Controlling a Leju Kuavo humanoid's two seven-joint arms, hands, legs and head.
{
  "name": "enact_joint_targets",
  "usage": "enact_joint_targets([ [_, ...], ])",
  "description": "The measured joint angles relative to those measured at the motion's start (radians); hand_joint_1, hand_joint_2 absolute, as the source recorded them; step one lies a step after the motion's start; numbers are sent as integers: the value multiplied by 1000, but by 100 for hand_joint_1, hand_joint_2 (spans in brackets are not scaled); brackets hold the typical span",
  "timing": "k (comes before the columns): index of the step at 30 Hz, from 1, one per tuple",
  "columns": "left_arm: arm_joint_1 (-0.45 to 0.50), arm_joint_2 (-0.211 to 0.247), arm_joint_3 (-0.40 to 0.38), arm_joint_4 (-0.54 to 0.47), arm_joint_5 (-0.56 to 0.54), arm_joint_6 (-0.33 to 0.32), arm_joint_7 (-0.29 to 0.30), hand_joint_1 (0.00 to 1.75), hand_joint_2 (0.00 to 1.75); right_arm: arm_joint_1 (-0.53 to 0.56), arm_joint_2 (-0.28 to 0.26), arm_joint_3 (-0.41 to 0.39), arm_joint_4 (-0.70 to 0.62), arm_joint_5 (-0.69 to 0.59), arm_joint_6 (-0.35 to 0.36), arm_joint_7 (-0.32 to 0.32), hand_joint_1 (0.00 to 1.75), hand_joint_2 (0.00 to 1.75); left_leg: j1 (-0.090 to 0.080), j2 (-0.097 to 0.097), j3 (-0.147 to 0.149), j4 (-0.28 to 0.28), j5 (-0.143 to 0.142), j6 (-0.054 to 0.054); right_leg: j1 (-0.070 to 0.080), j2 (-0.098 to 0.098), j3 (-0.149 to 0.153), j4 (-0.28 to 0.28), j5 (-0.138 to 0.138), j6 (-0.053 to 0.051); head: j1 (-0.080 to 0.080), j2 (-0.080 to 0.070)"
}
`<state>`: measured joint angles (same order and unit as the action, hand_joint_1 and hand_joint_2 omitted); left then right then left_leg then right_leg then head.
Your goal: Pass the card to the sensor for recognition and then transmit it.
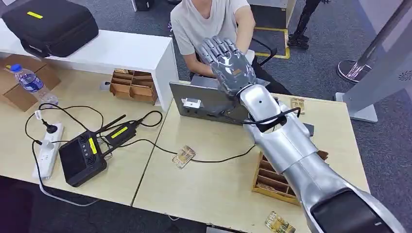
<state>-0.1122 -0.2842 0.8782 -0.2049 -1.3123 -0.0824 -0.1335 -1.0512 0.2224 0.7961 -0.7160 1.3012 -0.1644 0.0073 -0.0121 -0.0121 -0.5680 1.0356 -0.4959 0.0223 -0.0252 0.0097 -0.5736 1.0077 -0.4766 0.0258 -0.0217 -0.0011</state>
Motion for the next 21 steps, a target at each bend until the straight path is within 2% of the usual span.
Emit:
enact_joint_targets([
  [6, 3, 0, 0, 0, 11, 11, 17, 0, 175, -6, -73, -29, -32, -30, -13, 11, 0, 175, 0, 0, -1, 1, 0, 0, 0, 0, 0, 0, 0, 0, 0, 0],
  [14, 9, 3, 2, 0, 41, 12, 5, 0, 175, -17, -241, -113, -154, -54, 8, -17, 0, 175, -1, -1, -1, 2, 0, 0, 0, -1, 0, -1, 1, 1, 0, 0],
  [17, 18, 21, 11, 0, 59, -11, -23, 0, 175, 43, -343, -145, -310, -82, 35, -30, 0, 175, 0, -4, -2, 2, 0, 0, 0, -4, 0, -2, 1, 1, 0, 0],
  [21, 28, 40, 19, 0, 65, -14, -31, 0, 175, 111, -431, -177, -457, -87, 51, -32, 0, 175, 0, -3, -3, 2, 0, 0, 0, -3, -1, -2, 1, 1, 0, 0],
])
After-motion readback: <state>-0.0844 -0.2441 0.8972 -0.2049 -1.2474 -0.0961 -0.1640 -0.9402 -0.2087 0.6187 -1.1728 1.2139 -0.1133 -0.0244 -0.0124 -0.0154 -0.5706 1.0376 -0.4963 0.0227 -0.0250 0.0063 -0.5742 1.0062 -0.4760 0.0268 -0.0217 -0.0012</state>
